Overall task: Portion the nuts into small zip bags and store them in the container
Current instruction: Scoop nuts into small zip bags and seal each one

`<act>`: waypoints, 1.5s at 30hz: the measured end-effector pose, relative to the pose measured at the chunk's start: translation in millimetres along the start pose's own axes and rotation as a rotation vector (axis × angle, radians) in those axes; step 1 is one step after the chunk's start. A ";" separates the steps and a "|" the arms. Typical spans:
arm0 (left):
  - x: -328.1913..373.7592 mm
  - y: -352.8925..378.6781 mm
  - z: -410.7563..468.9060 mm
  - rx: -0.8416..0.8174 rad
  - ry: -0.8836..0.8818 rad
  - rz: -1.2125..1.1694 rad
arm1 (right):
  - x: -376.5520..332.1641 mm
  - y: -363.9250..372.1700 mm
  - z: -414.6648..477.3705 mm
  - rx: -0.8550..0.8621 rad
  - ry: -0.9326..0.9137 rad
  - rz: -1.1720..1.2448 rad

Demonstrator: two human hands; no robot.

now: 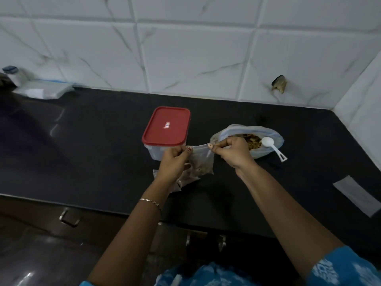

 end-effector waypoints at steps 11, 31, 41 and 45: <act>-7.8 -8.5 5.2 0.209 0.147 0.375 | 25.4 19.6 6.4 -0.050 0.156 0.146; 7.1 223.8 12.8 -0.451 0.451 0.469 | 110.6 -195.9 -79.5 0.672 0.237 -0.239; -22.4 319.3 2.8 -0.807 0.268 0.738 | 166.2 -257.3 -113.8 0.414 0.421 -0.848; -27.4 324.4 8.0 -0.826 0.152 0.743 | 172.1 -257.3 -110.9 0.458 0.432 -0.952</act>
Point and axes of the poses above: each hand's wrist, its own z-axis towards the middle knuckle, its own y-axis out of the palm, x = y × z, the point moved 2 cm from there along z, towards the middle knuckle, and after that the axes turned 8 degrees about -y, right-handed, at the moved point
